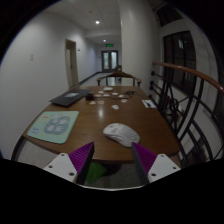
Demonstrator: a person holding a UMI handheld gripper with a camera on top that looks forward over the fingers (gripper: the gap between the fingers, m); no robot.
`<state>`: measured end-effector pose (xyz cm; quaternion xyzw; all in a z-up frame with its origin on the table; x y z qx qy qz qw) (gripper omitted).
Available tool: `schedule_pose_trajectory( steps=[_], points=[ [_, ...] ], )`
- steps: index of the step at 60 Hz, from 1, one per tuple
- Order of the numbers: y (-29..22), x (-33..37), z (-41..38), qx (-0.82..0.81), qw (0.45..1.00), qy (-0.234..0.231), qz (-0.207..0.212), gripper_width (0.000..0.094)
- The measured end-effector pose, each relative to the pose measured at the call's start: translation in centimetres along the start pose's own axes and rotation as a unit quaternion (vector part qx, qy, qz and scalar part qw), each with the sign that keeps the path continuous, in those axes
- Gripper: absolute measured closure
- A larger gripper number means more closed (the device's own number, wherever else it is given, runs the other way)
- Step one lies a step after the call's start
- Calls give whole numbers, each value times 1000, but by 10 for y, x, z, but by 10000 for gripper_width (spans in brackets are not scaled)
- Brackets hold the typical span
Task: Arrange mouse
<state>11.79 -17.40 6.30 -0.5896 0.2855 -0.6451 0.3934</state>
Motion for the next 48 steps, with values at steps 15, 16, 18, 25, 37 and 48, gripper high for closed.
schedule_pose_trajectory(
  steps=[15, 16, 18, 25, 37, 48],
  points=[
    [19, -70, 43, -17, 999, 15, -38, 191],
    [15, -72, 45, -14, 999, 15, -30, 189],
    [14, -75, 47, -13, 999, 14, -30, 188],
    [2, -109, 64, -11, 999, 23, -30, 187],
    [-24, -156, 94, -9, 998, 25, -50, 181],
    [-30, -159, 108, 18, 997, 0, -79, 110]
  ],
)
Point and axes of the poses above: the point between the fingertips, and its own axes, seen from behind it with the camera up: z to the right, y down, x backward, against the way the camera looks, the point moved 5 cm from there along x, backward, against the way the camera looks, and after that the axes turned 10 degrees about x, right-handed, at the moved point
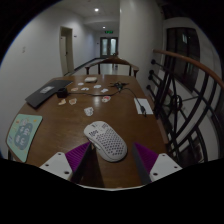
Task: Arrange mouse
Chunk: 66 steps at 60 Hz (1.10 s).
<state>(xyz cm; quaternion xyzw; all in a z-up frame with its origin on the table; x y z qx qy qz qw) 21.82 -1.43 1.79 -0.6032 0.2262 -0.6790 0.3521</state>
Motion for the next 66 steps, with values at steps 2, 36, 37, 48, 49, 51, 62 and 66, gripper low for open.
schedule_pose_trajectory(
  steps=[2, 36, 37, 48, 49, 51, 62, 66],
  points=[
    [-2, -2, 3, 4, 1000, 5, 0, 109],
    [-32, -50, 26, -70, 996, 36, 31, 448],
    [-32, -50, 25, -76, 996, 35, 31, 450],
    [-75, 10, -20, -87, 992, 48, 79, 562],
    [-86, 19, -26, -84, 991, 54, 89, 563],
    [-106, 40, -44, -86, 988, 61, 114, 571],
    [-199, 117, -189, -80, 975, 3, 207, 575],
    [-203, 116, -243, -70, 976, -23, 204, 575]
  ],
)
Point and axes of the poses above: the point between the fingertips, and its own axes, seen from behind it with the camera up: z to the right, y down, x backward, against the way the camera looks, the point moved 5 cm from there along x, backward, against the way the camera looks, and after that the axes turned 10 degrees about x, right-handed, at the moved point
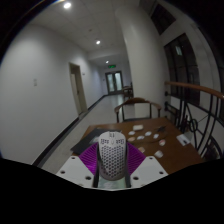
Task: Arrange mouse
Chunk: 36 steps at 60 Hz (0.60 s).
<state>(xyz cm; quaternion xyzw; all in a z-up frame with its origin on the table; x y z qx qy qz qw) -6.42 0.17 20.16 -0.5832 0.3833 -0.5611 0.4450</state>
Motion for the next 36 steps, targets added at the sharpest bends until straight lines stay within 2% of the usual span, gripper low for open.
schedule_pose_trajectory(
  steps=[6, 15, 25, 27, 32, 36],
  points=[
    [60, -7, -63, 10, 998, -22, -60, 576],
    [140, -30, -101, 38, 989, -24, -140, 576],
    [180, -40, -108, 66, 982, -11, -178, 570],
    [177, -43, -107, 77, 983, -6, -166, 570],
    [178, -43, -108, 84, 982, -7, -168, 478],
    [176, -43, -107, 124, 977, -28, -170, 406]
  ],
)
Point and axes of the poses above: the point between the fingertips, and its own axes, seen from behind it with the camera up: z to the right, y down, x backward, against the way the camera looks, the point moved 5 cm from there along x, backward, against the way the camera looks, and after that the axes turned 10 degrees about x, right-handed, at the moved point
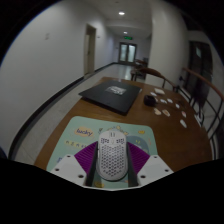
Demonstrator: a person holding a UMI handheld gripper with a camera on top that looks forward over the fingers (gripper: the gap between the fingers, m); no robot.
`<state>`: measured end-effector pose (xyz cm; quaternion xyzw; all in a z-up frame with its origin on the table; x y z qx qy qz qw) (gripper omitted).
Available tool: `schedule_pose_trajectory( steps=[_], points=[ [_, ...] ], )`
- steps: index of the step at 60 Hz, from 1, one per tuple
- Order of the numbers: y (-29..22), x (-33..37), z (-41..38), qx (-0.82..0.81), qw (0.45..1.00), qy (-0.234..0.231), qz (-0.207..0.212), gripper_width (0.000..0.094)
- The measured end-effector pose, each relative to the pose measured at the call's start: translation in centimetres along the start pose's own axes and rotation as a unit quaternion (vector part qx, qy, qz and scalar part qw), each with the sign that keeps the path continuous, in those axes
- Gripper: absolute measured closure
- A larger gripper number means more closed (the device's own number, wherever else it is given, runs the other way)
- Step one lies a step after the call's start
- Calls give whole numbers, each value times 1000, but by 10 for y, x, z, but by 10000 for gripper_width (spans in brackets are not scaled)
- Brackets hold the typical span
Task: Arrange mouse
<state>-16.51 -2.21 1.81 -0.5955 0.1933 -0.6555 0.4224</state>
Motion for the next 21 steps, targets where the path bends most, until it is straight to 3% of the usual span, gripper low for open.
schedule_pose_trajectory(
  steps=[4, 9, 21],
  points=[
    [0, 5, 6, 51, 999, -3, 0, 278],
    [1, 20, 9, 87, 996, -20, 4, 199],
    [10, 79, 12, 95, 991, -90, 33, 160]
  ],
)
Point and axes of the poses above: the point between the fingertips, and its own axes, seen from behind it with the camera up: z to the right, y down, x backward, against the way the camera looks, the point moved 5 cm from there along x, backward, against the way the camera looks, and after that the axes turned 10 degrees about x, right-handed, at the moved point
